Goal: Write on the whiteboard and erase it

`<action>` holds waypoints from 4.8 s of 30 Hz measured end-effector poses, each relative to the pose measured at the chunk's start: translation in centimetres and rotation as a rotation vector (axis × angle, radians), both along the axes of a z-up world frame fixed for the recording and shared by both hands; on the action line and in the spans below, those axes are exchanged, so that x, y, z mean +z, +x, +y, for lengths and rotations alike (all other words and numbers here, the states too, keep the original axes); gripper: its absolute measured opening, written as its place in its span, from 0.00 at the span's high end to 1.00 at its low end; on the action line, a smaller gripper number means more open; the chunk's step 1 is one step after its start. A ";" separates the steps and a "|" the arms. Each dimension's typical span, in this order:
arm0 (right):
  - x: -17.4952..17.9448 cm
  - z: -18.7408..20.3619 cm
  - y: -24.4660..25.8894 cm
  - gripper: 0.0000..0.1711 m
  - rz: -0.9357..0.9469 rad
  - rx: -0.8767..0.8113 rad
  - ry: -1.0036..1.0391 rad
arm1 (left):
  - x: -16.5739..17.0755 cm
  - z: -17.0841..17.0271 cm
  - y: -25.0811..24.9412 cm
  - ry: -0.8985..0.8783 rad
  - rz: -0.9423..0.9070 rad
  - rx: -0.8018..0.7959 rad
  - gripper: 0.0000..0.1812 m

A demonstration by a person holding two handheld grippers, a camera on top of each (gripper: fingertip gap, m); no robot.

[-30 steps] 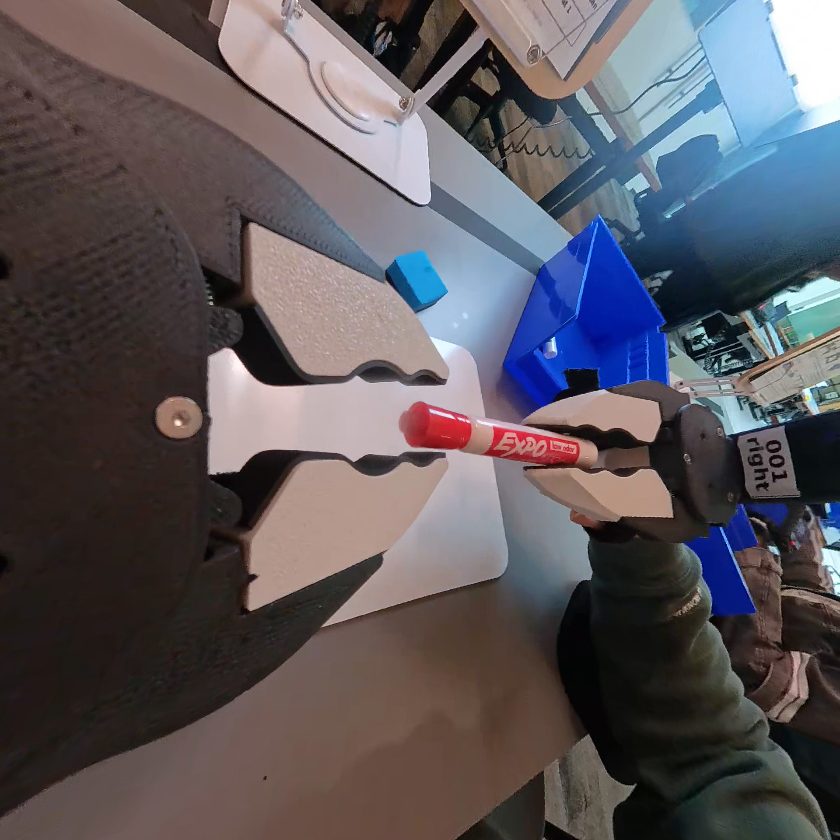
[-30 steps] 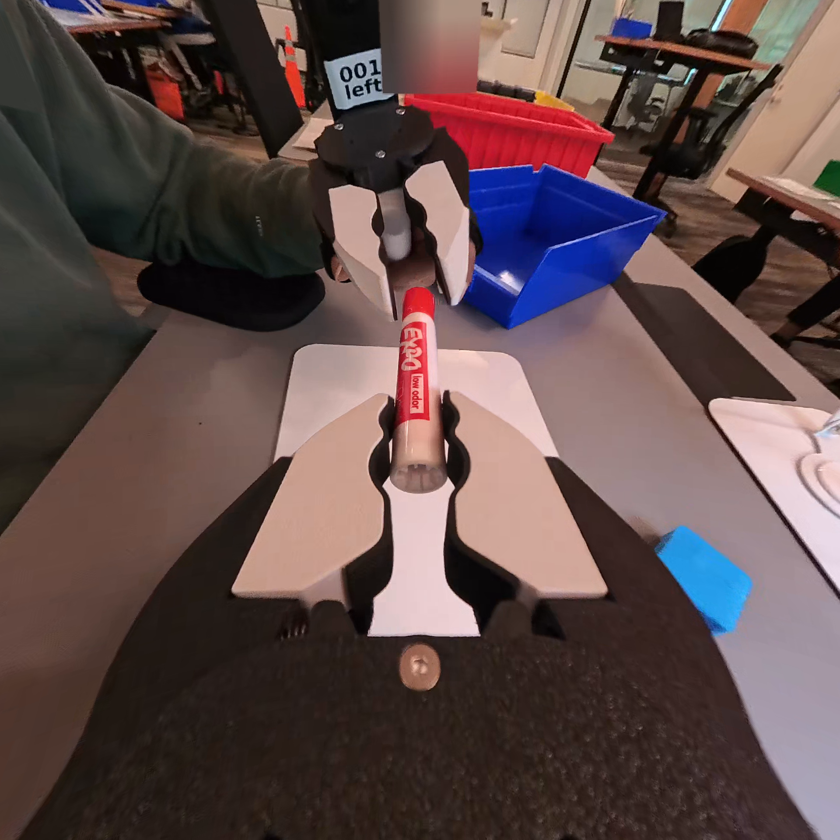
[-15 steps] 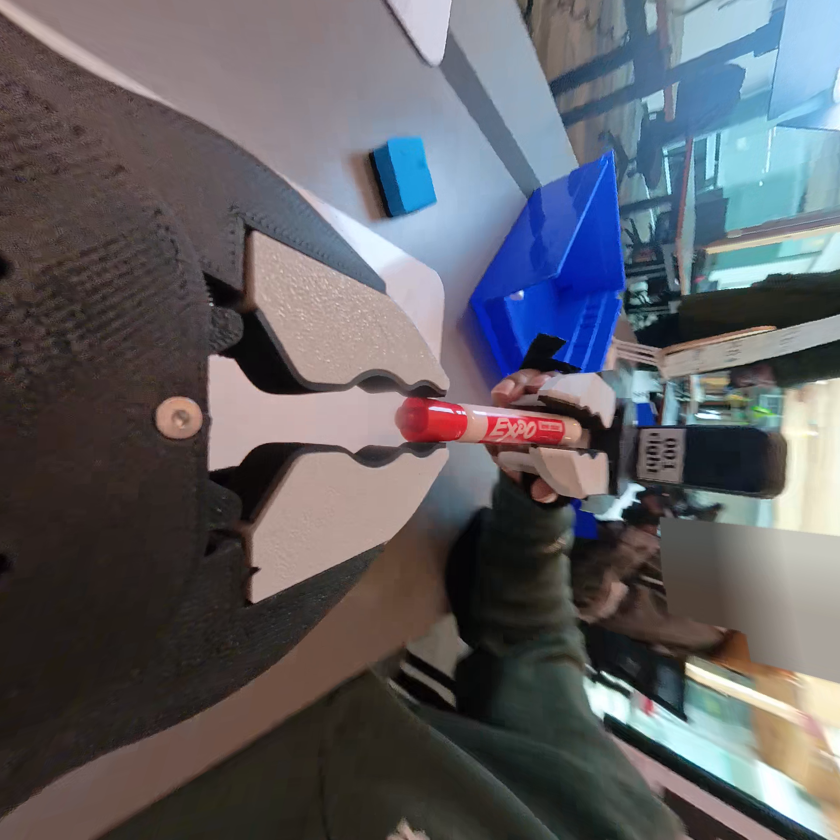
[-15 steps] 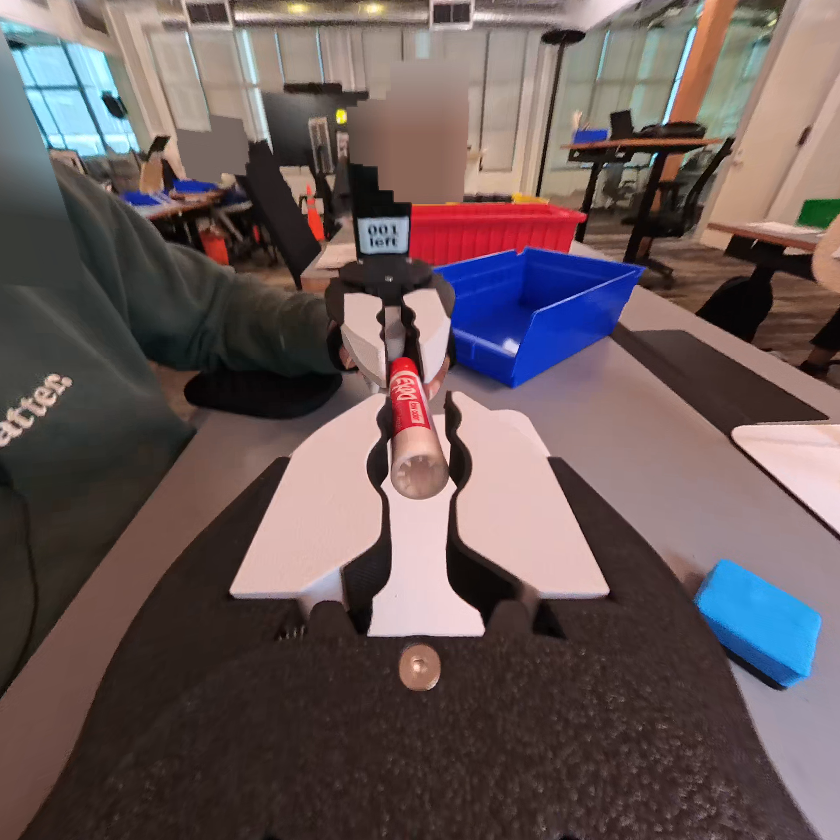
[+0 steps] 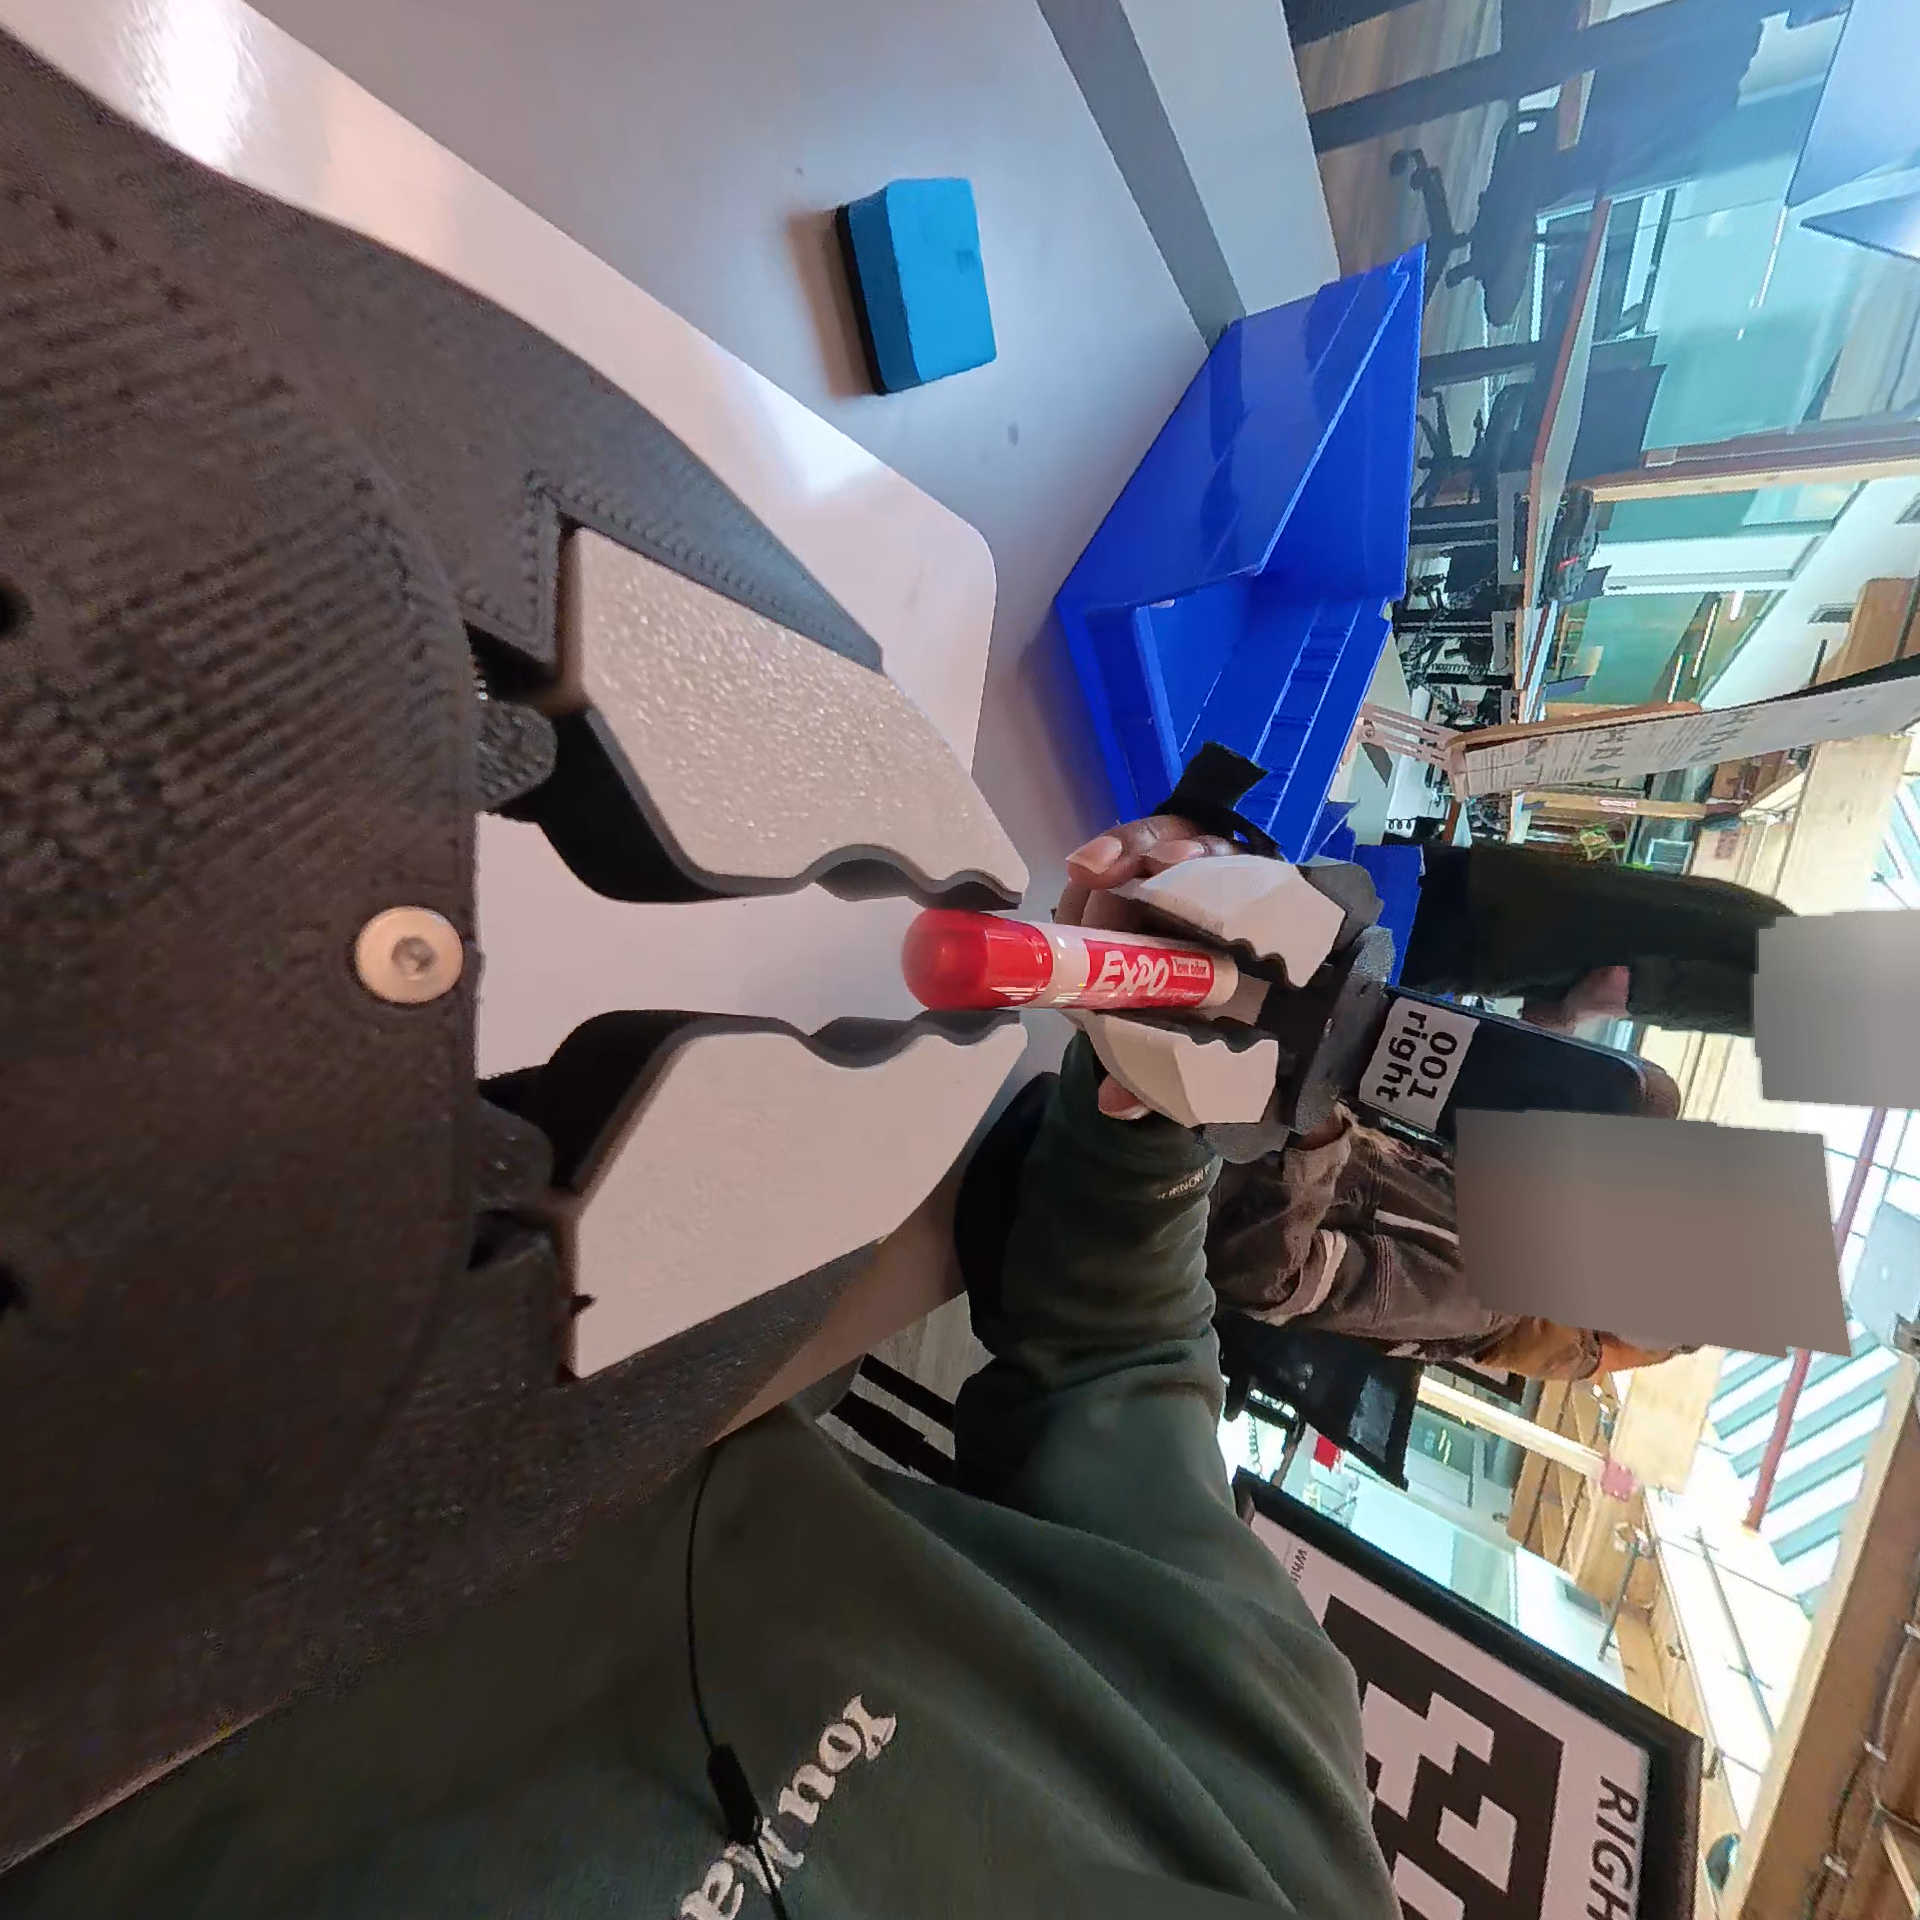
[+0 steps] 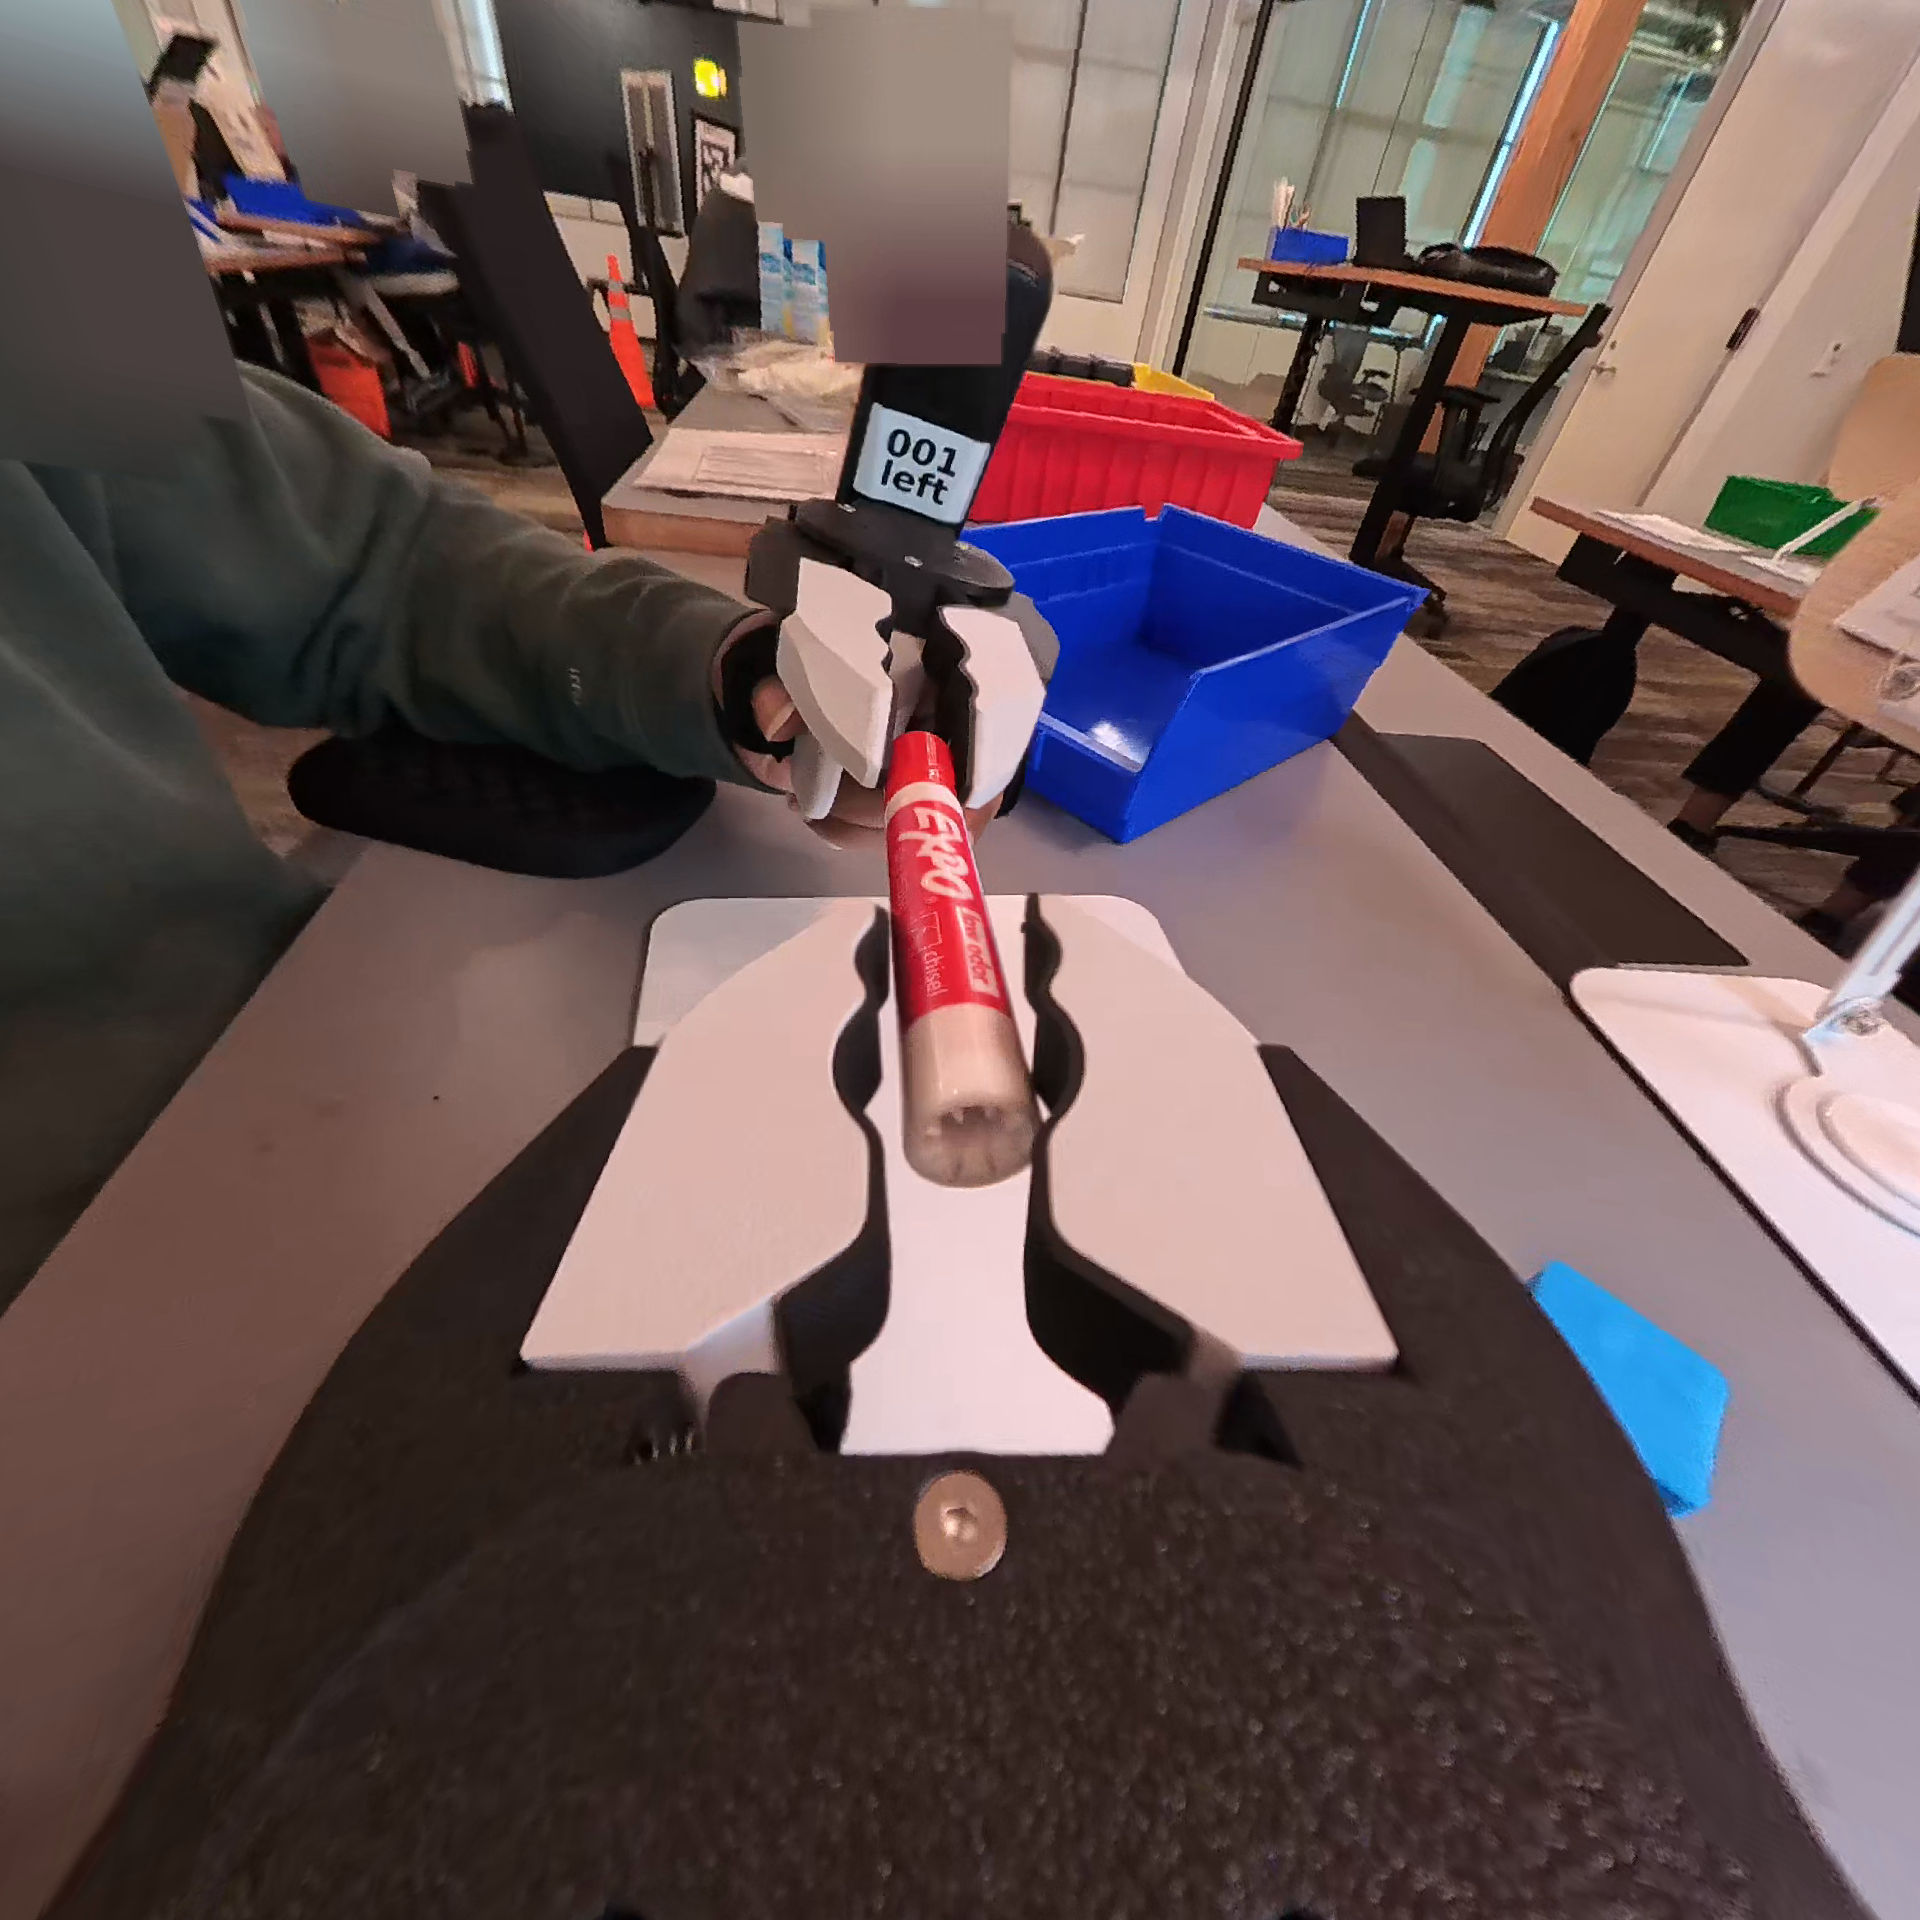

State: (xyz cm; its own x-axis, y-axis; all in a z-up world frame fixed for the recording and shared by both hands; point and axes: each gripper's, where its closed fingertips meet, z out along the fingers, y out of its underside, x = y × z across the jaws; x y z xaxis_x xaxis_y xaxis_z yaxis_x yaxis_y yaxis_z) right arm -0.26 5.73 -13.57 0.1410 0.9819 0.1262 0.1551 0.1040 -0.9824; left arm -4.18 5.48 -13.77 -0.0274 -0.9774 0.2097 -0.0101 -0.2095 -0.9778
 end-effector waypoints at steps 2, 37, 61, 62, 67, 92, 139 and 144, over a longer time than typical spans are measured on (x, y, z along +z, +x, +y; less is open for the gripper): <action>0.0 -0.4 -0.1 0.87 -0.009 0.014 0.015 | 0.0 -0.1 0.0 -0.002 -0.002 -0.008 0.90; -2.5 -1.1 -0.4 0.80 -0.180 0.035 0.050 | -4.0 -0.7 0.1 0.371 0.331 0.003 0.89; -3.1 -1.7 -0.6 0.89 -0.199 0.076 0.000 | -4.3 -1.2 0.6 0.356 0.308 -0.022 0.89; -3.1 -1.8 -0.6 0.89 -0.196 0.081 -0.008 | -4.3 -1.3 0.6 0.352 0.305 -0.025 0.89; -3.4 -2.1 -0.9 0.89 -0.198 0.100 -0.022 | -4.5 -1.8 0.8 0.350 0.318 -0.049 0.90; -1.1 -2.1 -0.5 0.89 -0.155 0.127 0.010 | -1.6 -1.7 0.9 0.116 0.204 -0.064 0.90; -8.4 5.4 -7.4 0.88 -0.499 -0.086 -0.191 | -4.1 6.8 -10.8 0.210 0.089 0.454 0.90; -7.8 5.9 -5.5 0.88 -0.478 -0.119 -0.195 | -4.9 7.0 -10.8 0.183 0.130 0.437 0.90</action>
State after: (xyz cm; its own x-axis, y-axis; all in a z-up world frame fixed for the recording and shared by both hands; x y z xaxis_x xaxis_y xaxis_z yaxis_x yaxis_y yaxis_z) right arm -5.76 11.58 -21.33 0.2239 0.9744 0.0203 0.5900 -0.1189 -0.7986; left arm -14.99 12.49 -18.66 0.4088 -0.9126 0.0082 -0.0838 -0.0465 -0.9954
